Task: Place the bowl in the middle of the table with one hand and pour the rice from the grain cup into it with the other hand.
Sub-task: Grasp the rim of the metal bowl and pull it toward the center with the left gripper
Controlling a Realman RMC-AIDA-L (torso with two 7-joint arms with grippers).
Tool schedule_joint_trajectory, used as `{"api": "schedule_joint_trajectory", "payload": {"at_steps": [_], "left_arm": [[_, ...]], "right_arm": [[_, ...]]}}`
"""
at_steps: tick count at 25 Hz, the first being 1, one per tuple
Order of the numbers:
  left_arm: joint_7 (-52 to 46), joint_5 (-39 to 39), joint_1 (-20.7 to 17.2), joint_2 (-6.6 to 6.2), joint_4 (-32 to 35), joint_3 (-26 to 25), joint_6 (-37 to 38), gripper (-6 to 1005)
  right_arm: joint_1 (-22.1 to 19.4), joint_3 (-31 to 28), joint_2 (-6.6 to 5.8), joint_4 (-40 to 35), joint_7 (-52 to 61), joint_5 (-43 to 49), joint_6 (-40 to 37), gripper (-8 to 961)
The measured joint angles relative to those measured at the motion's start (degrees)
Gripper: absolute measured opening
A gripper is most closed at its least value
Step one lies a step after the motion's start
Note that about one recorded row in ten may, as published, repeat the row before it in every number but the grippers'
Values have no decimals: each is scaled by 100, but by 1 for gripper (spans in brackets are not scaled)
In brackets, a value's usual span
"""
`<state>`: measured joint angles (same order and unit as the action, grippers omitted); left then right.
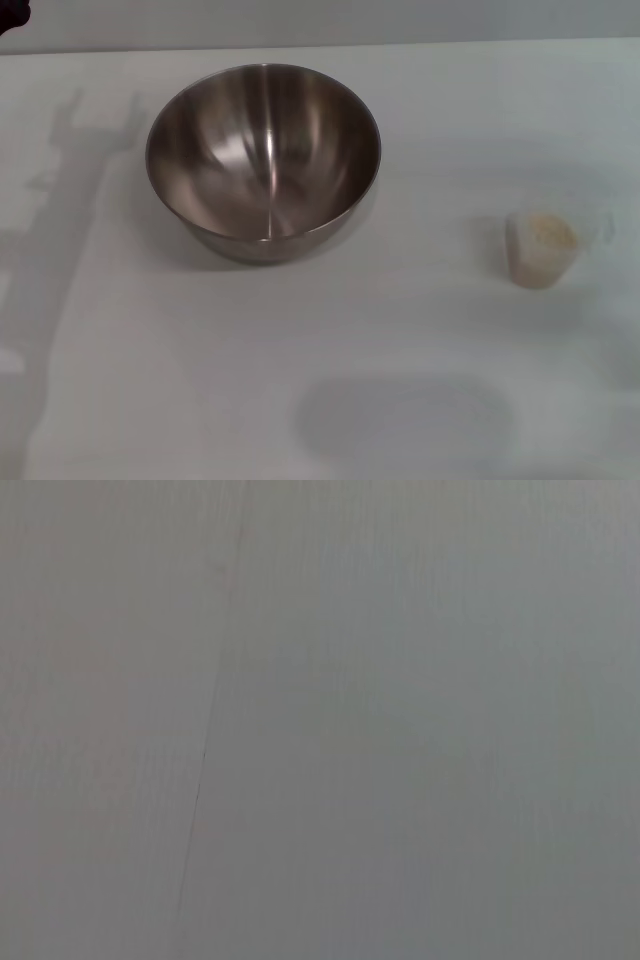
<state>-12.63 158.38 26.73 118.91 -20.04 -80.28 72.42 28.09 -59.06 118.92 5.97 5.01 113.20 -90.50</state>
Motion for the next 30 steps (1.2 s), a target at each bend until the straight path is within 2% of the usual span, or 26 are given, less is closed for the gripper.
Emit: {"api": "schedule_joint_trajectory", "payload": {"at_steps": [17, 21, 23, 24, 25, 28, 29, 30], "left_arm": [[-4, 0, 53, 9, -52, -4, -47, 804], [-10, -143, 54, -11, -531, -96, -618, 802], [-10, -143, 54, -11, -531, -96, -618, 801], [-6, -269, 31, -41, -1186, -189, -1486, 801], [-6, -269, 31, -41, -1186, -189, -1486, 801], [30, -243, -19, -67, -1860, -395, -2403, 799], [47, -219, -100, -89, -2574, -568, -3337, 799], [48, -193, -143, -96, -2852, -640, -3713, 799]], "right_arm": [[9, -37, 0, -3, 0, -1, 13, 711], [-6, -45, 0, -2, 0, -1, 11, 711], [-24, -46, 0, -1, 0, -1, 11, 712], [-41, -45, 0, -3, 0, -1, 22, 712], [-41, -45, 0, -3, 0, -1, 22, 712], [-72, -44, 0, -9, 0, -1, 30, 713], [-80, -44, 0, -28, 0, -1, 33, 713], [-81, -44, 0, -42, 0, -1, 35, 713]]}}
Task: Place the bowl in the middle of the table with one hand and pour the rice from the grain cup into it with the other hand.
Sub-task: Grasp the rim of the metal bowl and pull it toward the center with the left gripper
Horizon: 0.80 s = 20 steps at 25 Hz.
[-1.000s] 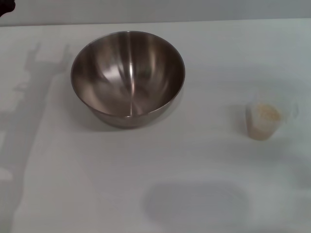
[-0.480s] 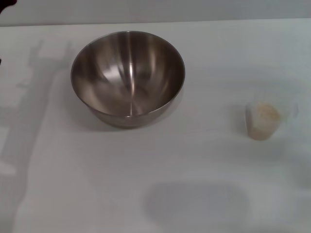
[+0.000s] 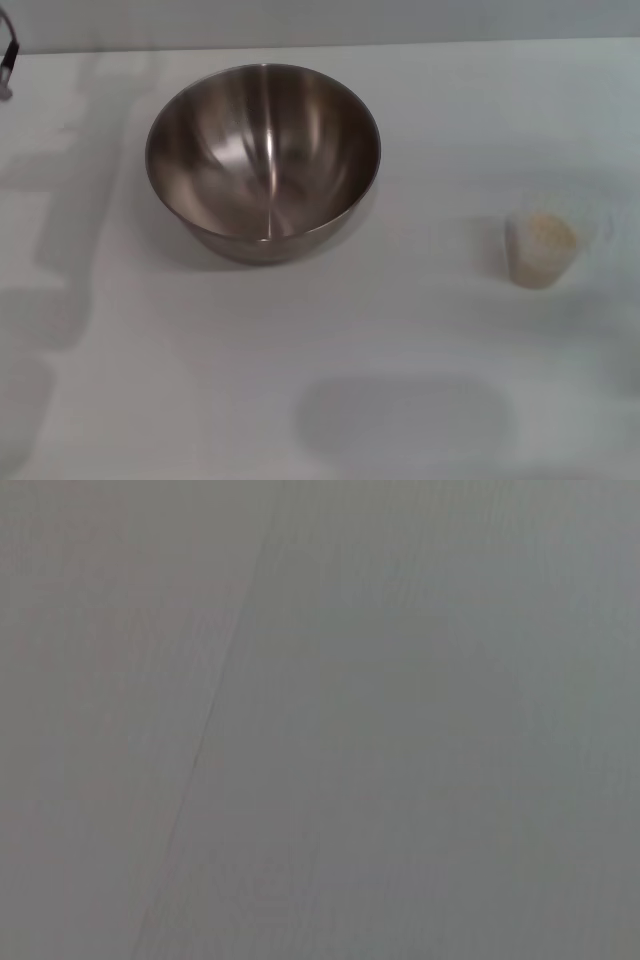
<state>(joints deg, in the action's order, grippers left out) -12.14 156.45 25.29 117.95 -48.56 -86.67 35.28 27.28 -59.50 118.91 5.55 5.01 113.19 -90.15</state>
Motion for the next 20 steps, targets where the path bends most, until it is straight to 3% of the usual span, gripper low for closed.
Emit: {"api": "schedule_joint_trajectory", "payload": {"at_steps": [1, 4, 7, 10, 11, 12, 16, 19, 20], "left_arm": [[0, 53, -85, -16, -532, -153, -781, 798], [2, 172, -208, -32, -1429, -414, -2100, 797], [59, 257, -255, -107, -2529, -670, -4106, 796], [257, 229, -242, -190, -3210, -795, -5448, 794], [257, 229, -242, -190, -3210, -795, -5448, 794], [585, 217, -215, -167, -3705, -934, -6475, 794], [1168, 195, -108, -24, -4259, -1234, -7834, 792], [1522, 114, 106, 7, -4424, -1415, -8838, 791], [1522, 114, 106, 7, -4424, -1415, -8838, 790]], "right_arm": [[0, 0, 0, 0, 0, 0, 0, 712], [-9, 0, 0, -25, 0, 0, 17, 711], [-26, 0, 0, -31, 0, 0, 28, 710], [-32, 0, -3, -44, 0, 0, 82, 711], [-32, 0, -5, -47, 0, 0, 112, 712], [-32, 0, -7, -50, 0, 0, 142, 712], [-32, 5, -11, -50, 0, 1, 174, 712], [-24, 27, -21, -54, 0, 24, 175, 711], [-24, 27, -21, -54, 0, 24, 175, 711]]}}
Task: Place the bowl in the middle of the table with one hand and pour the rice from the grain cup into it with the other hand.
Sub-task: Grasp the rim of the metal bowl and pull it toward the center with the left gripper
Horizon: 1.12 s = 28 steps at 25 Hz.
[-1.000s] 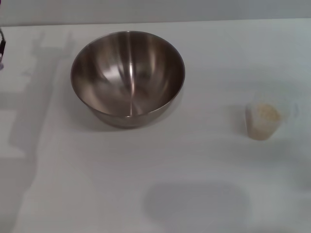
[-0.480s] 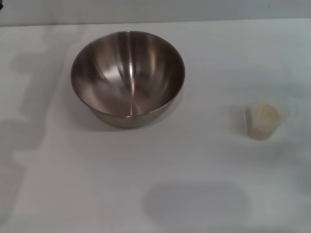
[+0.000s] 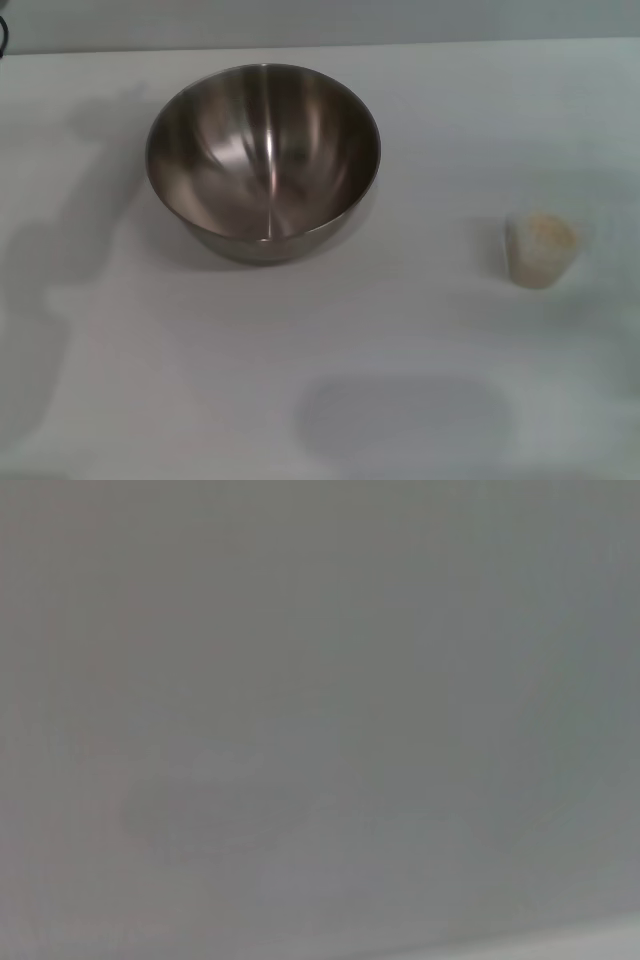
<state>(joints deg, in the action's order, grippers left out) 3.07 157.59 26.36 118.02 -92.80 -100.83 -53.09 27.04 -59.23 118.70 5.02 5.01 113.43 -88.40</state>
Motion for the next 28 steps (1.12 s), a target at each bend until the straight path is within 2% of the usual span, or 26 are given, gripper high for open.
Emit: {"api": "schedule_joint_trajectory", "payload": {"at_steps": [1, 2, 4, 10, 11, 14, 22, 28], "left_arm": [[0, 0, 0, 0, 0, 0, 0, 790], [237, -81, 190, 2, 18, -149, -628, 789], [365, -87, 353, 4, 110, -283, -1149, 789], [375, -81, 386, 4, 127, -306, -1244, 786], [387, 27, 675, -2, 399, -573, -1840, 786], [385, 130, 1058, -12, 1012, -730, -2125, 784], [493, 289, 1626, -22, 1981, -812, -2216, 781], [593, 301, 1864, -22, 2373, -821, -2212, 779]], "right_arm": [[10, 6, -2, -8, 0, 4, 5, 711], [21, 11, -4, -18, 0, 10, 16, 712], [57, 24, -9, -23, 0, 27, 61, 712], [95, 26, -22, -27, -42, 32, 84, 713], [99, 26, -24, -27, -43, 31, 86, 713], [120, 26, -30, -28, -45, 31, 87, 712], [130, 25, -32, -27, -49, 32, 126, 711], [128, 11, -32, -27, -52, 32, 139, 712]]}}
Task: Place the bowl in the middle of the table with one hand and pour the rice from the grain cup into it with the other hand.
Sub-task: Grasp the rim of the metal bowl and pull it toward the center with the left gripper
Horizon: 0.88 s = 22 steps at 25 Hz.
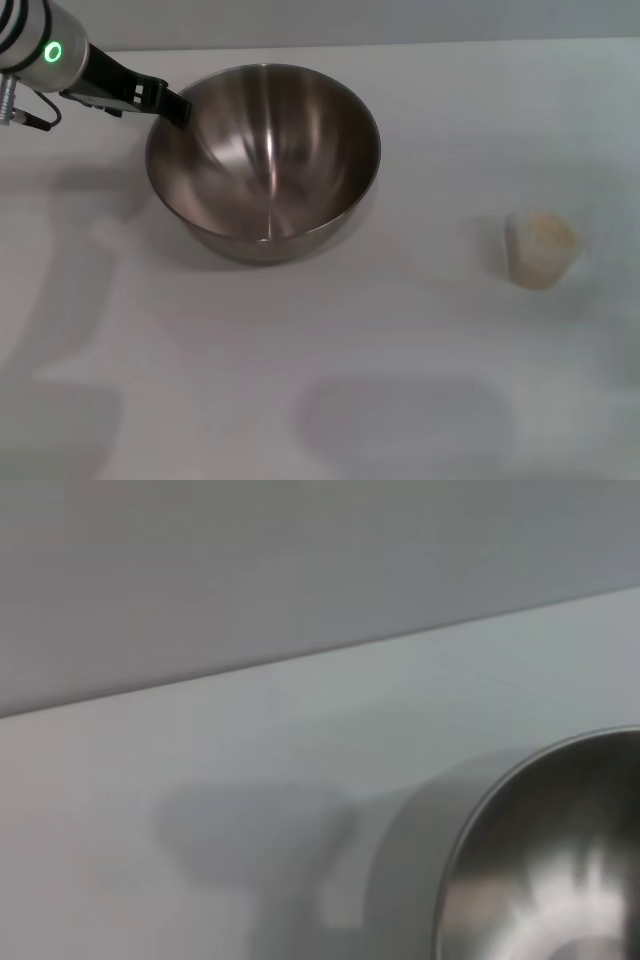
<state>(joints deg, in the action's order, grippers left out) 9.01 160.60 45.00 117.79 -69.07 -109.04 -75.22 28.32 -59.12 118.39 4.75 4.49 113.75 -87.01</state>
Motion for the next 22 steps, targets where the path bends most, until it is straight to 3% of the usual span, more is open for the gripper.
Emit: {"api": "schedule_joint_trajectory", "payload": {"at_steps": [6, 22], "left_arm": [[77, 140, 192, -23, 508, -4, 113, 776], [254, 147, 284, 11, 1195, -3, 347, 769]], "right_arm": [[-3, -3, 0, 0, -1, -1, 1, 713], [-2, 15, 3, 0, -1, -3, -2, 712]]}}
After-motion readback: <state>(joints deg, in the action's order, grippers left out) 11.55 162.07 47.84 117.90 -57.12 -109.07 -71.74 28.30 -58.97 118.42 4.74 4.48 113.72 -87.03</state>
